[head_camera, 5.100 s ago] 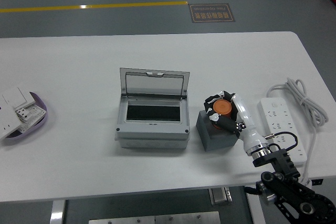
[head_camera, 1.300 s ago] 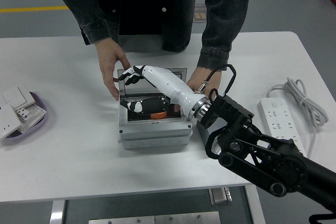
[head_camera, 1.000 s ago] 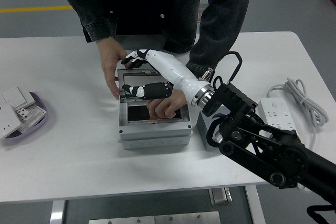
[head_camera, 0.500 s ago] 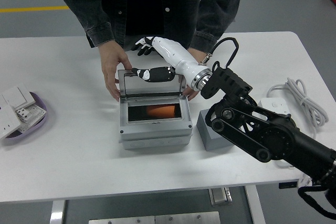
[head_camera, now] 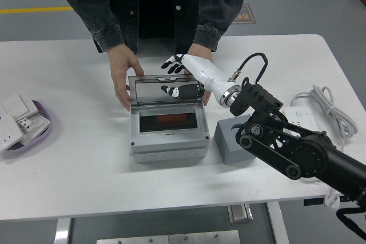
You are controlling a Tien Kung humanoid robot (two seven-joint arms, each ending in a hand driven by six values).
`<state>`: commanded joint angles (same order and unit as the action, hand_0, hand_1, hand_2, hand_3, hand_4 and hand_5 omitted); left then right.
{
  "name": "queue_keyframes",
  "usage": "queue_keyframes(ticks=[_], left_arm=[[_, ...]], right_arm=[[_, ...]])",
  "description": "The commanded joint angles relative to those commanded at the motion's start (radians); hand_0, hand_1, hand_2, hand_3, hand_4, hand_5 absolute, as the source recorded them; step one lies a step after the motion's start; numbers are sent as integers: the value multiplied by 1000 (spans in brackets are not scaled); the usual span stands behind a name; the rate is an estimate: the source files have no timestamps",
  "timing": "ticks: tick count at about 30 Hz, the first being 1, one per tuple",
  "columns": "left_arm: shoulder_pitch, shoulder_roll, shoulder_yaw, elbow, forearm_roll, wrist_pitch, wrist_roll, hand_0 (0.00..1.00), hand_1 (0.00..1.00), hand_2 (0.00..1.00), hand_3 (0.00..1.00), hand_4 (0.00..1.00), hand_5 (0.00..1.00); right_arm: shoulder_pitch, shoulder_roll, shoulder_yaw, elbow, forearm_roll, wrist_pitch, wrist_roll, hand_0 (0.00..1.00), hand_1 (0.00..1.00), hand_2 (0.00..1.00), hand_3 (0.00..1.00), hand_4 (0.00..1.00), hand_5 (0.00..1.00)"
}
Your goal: Pick up the cylinder from the cube,place it in the box,flap close box
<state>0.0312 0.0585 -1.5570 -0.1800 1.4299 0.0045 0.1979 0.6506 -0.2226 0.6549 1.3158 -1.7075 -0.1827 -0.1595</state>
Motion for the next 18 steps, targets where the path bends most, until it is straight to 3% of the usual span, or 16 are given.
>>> queue_keyframes(ticks=[10, 18], left_arm=[[3, -2, -1, 0, -4, 1, -3, 580, 613, 610, 647, 655, 147], [3, -3, -3, 0, -4, 1, -3, 579, 614, 611, 646, 655, 146]], right_arm=[[-71, -68, -13, 180, -54, 2, -36, 706, 630, 629, 676, 736, 284], [-121, -91, -48, 245, -63, 6, -55, 688, 629, 627, 674, 726, 280]])
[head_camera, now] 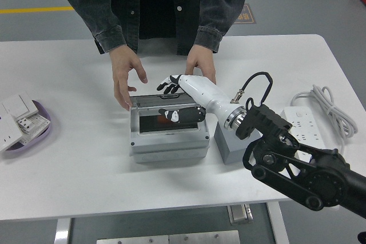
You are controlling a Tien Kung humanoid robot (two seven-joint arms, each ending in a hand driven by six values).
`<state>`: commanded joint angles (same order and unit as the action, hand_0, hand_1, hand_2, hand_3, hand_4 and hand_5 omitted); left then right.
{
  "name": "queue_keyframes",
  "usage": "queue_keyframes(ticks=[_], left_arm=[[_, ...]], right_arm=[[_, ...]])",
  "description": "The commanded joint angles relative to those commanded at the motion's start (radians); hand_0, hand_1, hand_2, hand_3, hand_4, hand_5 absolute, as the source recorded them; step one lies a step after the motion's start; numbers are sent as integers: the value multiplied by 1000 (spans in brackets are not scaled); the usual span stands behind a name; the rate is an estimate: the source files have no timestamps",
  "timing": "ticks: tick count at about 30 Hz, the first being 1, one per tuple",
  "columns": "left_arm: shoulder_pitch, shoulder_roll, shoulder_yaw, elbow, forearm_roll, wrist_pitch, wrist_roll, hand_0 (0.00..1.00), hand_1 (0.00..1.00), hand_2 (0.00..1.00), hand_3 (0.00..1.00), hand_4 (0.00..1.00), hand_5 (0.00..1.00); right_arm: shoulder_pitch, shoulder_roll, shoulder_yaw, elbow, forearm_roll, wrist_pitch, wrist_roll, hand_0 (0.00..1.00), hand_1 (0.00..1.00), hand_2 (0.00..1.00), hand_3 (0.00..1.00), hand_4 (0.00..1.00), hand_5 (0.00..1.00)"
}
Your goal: Pick up the cylinder from the cube,place it in the box,flap close box
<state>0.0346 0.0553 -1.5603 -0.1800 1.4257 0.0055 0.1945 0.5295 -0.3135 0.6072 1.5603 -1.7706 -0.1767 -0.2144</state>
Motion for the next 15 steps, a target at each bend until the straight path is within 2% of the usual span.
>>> queue_keyframes(ticks=[9, 15], left_arm=[[3, -3, -1, 0, -1, 0, 0, 579, 614, 610, 646, 655, 148], [4, -2, -3, 0, 3, 0, 0, 579, 614, 610, 646, 655, 148]], right_arm=[[-55, -2, 15, 17, 8, -7, 2, 668, 627, 625, 672, 714, 281], [-94, -22, 91, 34, 20, -13, 14, 664, 628, 624, 671, 704, 277]])
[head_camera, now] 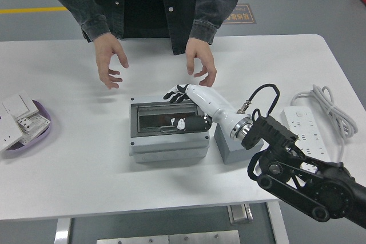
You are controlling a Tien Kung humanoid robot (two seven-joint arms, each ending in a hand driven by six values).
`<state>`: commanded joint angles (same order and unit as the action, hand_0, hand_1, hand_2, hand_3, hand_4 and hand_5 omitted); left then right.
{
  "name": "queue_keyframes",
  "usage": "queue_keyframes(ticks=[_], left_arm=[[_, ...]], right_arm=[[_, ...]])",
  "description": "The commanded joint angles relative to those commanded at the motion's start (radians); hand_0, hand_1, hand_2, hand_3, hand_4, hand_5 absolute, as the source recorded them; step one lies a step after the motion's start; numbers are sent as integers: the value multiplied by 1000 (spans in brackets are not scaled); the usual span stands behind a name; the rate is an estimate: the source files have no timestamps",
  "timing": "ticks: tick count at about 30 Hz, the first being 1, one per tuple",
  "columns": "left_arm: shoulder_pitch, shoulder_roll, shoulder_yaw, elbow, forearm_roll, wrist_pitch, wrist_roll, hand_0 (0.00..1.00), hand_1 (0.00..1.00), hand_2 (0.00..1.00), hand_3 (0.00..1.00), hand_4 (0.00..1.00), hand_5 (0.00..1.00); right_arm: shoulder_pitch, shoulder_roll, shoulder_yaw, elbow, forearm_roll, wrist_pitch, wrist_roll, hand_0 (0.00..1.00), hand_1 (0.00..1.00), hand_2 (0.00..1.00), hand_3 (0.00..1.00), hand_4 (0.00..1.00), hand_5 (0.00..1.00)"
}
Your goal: Pick up the cylinder from the cube,place it in the box,flap close box
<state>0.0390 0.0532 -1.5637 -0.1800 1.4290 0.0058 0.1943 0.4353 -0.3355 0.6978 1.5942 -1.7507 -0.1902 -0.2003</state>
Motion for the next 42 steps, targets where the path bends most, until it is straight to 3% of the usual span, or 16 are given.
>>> queue_keyframes(ticks=[5, 9, 15, 20, 22, 23, 28, 29, 40, 41, 42], left_arm=[[4, 0, 3, 0, -5, 1, 1, 579, 614, 611, 646, 655, 148], [9, 0, 5, 0, -8, 1, 2, 579, 614, 611, 646, 655, 148], [13, -5, 9, 0, -12, 2, 3, 579, 614, 610, 645, 655, 148], [14, -8, 12, 0, -13, 1, 4, 579, 614, 610, 645, 655, 150], [14, -8, 12, 0, -12, 1, 4, 579, 614, 610, 645, 655, 150], [14, -7, 12, 0, -11, 1, 4, 579, 614, 610, 646, 655, 148], [12, -3, 13, 0, -8, 0, 5, 579, 614, 610, 646, 655, 148], [11, -2, 14, 0, -8, -1, 5, 580, 614, 610, 646, 655, 148], [16, 14, 10, 0, 3, -3, 7, 579, 614, 610, 647, 655, 148], [16, 14, 11, 0, 2, -3, 7, 579, 614, 610, 647, 655, 148], [17, 14, 11, 0, -1, -3, 7, 579, 614, 610, 647, 655, 148]], right_arm=[[-84, -36, 119, 28, 79, 8, 68, 662, 624, 622, 670, 700, 276], [-156, -37, 226, -11, 189, 20, 153, 662, 624, 622, 670, 700, 276], [-237, 30, 385, -141, 401, 65, 314, 635, 622, 622, 671, 696, 271], [-266, 81, 480, -245, 549, 46, 450, 623, 617, 620, 668, 691, 260], [-273, 91, 488, -272, 596, 30, 498, 623, 617, 620, 668, 691, 260], [-275, 95, 489, -281, 616, 23, 518, 758, 682, 676, 706, 848, 329], [-287, 109, 485, -307, 692, -13, 611, 758, 682, 676, 706, 848, 329], [-289, 110, 482, -310, 697, -21, 624, 758, 681, 671, 686, 921, 376], [-309, 102, 461, -306, 694, -43, 660, 746, 676, 663, 670, 919, 360], [-310, 101, 461, -305, 696, -43, 662, 733, 672, 644, 655, 892, 293], [-311, 100, 461, -303, 697, -42, 663, 733, 672, 644, 655, 892, 293]])
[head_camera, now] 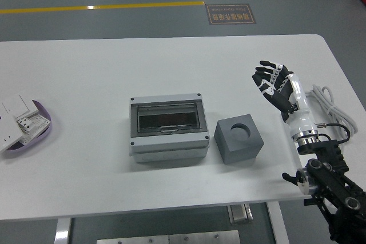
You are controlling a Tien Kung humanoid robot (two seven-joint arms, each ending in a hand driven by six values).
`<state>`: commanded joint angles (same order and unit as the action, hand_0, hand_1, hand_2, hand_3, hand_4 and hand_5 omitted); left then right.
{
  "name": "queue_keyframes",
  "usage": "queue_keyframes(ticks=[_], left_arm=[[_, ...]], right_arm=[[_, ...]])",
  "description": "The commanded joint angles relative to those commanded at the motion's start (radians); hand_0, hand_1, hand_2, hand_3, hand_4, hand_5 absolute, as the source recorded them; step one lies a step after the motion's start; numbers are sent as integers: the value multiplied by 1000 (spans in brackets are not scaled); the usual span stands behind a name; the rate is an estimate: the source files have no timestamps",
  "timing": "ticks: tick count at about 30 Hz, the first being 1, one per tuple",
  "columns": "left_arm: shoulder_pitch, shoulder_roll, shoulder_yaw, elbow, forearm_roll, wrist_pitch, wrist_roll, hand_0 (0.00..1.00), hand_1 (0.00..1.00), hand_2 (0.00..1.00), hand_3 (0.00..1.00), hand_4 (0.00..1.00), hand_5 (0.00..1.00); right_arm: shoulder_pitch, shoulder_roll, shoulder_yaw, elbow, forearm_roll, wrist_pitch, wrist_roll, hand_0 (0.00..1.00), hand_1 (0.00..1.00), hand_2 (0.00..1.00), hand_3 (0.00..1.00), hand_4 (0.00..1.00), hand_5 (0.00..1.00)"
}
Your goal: Pick up the cylinder from the cube,place it in the box,flap close box
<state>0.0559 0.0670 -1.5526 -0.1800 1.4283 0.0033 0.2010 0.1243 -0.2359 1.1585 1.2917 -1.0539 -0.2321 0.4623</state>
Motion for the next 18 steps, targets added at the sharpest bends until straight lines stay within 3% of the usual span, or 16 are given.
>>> queue_keyframes(ticks=[16, 17, 18], left_arm=[[6, -5, -10, 0, -9, 3, -2, 579, 614, 610, 648, 656, 149], [5, -5, -13, 0, -6, 3, -1, 579, 614, 610, 648, 656, 148], [5, -4, -16, 0, -4, 4, -2, 579, 614, 610, 648, 656, 148]], right_arm=[[-5, -15, -17, 49, -8, 23, -17, 701, 649, 603, 617, 872, 258], [-5, -15, -17, 50, -8, 25, -18, 693, 648, 602, 614, 739, 72], [-5, -15, -17, 50, -7, 26, -19, 693, 648, 602, 614, 739, 72]])
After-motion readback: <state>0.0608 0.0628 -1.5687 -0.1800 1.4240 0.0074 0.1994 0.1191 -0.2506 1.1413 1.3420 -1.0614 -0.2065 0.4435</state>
